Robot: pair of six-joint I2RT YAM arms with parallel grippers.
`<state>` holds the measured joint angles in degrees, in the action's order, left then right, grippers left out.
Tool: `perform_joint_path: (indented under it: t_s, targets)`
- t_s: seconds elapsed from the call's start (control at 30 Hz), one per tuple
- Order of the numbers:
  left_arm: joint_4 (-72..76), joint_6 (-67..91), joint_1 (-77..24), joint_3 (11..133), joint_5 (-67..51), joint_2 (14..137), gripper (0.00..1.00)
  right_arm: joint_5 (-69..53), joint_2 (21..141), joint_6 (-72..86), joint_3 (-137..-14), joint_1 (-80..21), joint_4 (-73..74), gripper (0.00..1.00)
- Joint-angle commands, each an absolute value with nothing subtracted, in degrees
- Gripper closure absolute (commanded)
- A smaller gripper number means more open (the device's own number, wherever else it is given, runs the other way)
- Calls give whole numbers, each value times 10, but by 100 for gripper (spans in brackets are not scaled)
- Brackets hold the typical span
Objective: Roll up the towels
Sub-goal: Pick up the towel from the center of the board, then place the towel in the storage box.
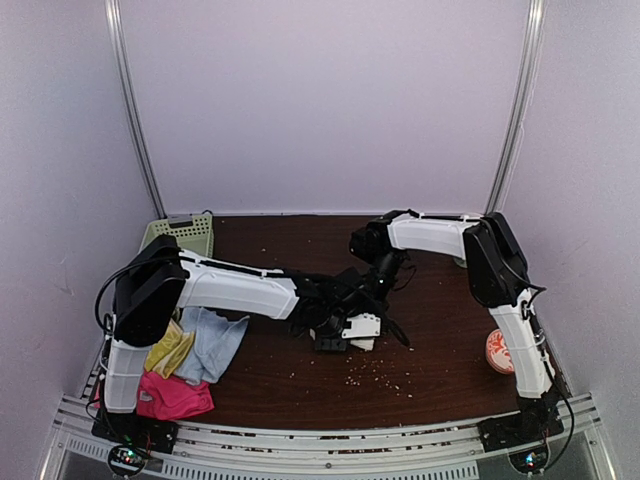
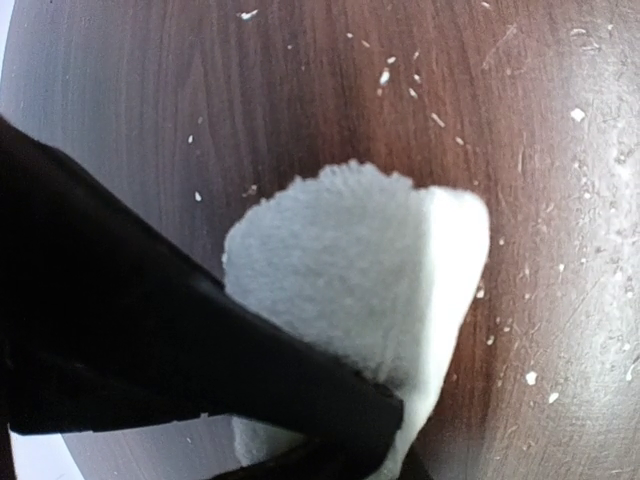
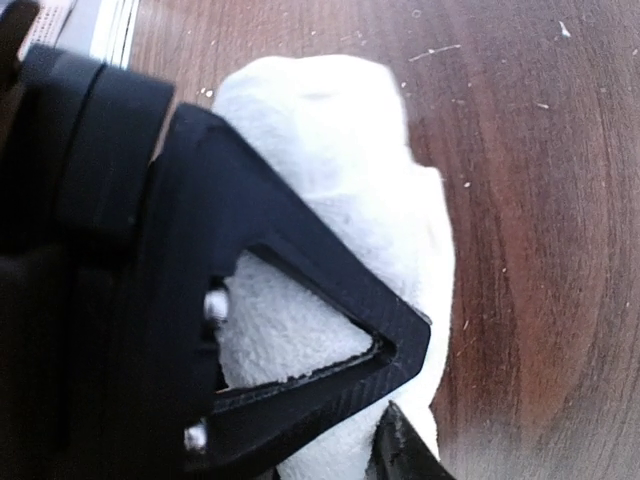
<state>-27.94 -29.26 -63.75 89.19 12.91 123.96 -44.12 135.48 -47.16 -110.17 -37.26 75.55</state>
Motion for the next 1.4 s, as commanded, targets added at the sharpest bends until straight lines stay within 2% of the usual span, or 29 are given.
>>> perform_joint_path:
  t_s: [0.0,0.23,0.33,0.5,0.7,1.03,1.23,1.37]
  targets:
    - [-239,-303,-634,872,140,1228,88,-370,1330,-482,-1064,-377,778,61]
    - [-232,-312,-615,848,146,1178,96,-356,1179,-474,-1048,-335,778,49]
    - [-232,-322,-603,834,164,1151,100,-359,1125,-478,-1010,-303,772,48]
    - [-213,-334,-556,799,166,1083,100,-409,1061,-475,-898,-250,709,49]
    - [-187,-383,-469,775,200,1014,100,-437,1050,-467,-818,-227,645,53]
    - [-113,-479,-279,725,208,944,100,-465,1063,-498,-799,-225,656,56]
    - [-29,-556,-174,688,209,953,100,-484,1059,-523,-802,-226,675,56]
    - [-22,-569,-112,750,172,992,100,-492,1065,-532,-798,-226,680,57]
